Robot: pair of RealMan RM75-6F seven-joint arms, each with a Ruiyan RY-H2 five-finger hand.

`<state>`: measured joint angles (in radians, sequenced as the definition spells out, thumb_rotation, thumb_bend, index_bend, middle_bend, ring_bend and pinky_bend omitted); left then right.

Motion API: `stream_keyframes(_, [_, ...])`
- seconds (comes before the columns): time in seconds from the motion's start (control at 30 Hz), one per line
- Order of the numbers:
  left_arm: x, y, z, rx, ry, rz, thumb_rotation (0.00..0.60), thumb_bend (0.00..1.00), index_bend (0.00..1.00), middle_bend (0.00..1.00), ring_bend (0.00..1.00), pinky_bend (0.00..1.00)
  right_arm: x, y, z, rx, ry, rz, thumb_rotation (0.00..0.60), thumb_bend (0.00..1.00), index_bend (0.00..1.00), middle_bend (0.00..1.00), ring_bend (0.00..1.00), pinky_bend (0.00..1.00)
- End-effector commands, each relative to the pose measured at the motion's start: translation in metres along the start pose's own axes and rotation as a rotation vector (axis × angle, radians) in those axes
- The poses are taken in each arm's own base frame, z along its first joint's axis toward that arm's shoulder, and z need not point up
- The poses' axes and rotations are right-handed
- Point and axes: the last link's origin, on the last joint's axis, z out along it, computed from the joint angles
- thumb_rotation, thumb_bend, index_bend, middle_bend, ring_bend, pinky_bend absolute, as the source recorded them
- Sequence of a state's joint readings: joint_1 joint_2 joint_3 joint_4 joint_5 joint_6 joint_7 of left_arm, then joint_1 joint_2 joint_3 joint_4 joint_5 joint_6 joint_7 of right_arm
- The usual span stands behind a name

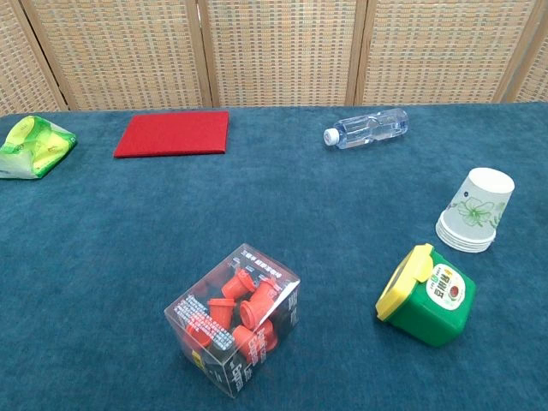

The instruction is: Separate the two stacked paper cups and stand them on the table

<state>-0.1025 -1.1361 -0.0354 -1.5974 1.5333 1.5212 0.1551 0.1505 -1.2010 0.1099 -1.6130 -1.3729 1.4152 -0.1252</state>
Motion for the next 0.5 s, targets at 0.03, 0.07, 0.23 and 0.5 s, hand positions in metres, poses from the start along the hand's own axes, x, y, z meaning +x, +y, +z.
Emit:
stream_keyframes(0.03, [0.0004, -0.0004, -0.0001, 0.002, 0.001, -0.003, 0.600, 0.28, 0.00, 0.00, 0.00, 0.00, 0.0001, -0.0001, 0.0000, 0.001, 0.000, 0.001, 0.600, 0.08, 0.05, 0.00, 0.00, 0.00])
stream_keyframes(0.07, [0.0010, -0.0007, -0.0003, 0.003, 0.003, -0.007, 0.600, 0.28, 0.00, 0.00, 0.00, 0.00, 0.0002, 0.0001, -0.0001, 0.001, -0.001, 0.002, 0.600, 0.08, 0.05, 0.00, 0.00, 0.00])
stream_keyframes(0.23, [0.0035, -0.0015, -0.0012, 0.002, 0.011, -0.020, 0.600, 0.28, 0.00, 0.00, 0.00, 0.00, 0.0003, -0.0017, -0.0007, 0.008, -0.006, 0.009, 0.600, 0.08, 0.05, 0.00, 0.00, 0.00])
stream_keyframes(0.5, [0.0051, -0.0057, 0.0003, 0.011, 0.014, -0.030, 0.600, 0.28, 0.00, 0.00, 0.00, 0.00, -0.0028, -0.0058, -0.0001, 0.020, -0.017, 0.004, 0.600, 0.08, 0.05, 0.00, 0.00, 0.00])
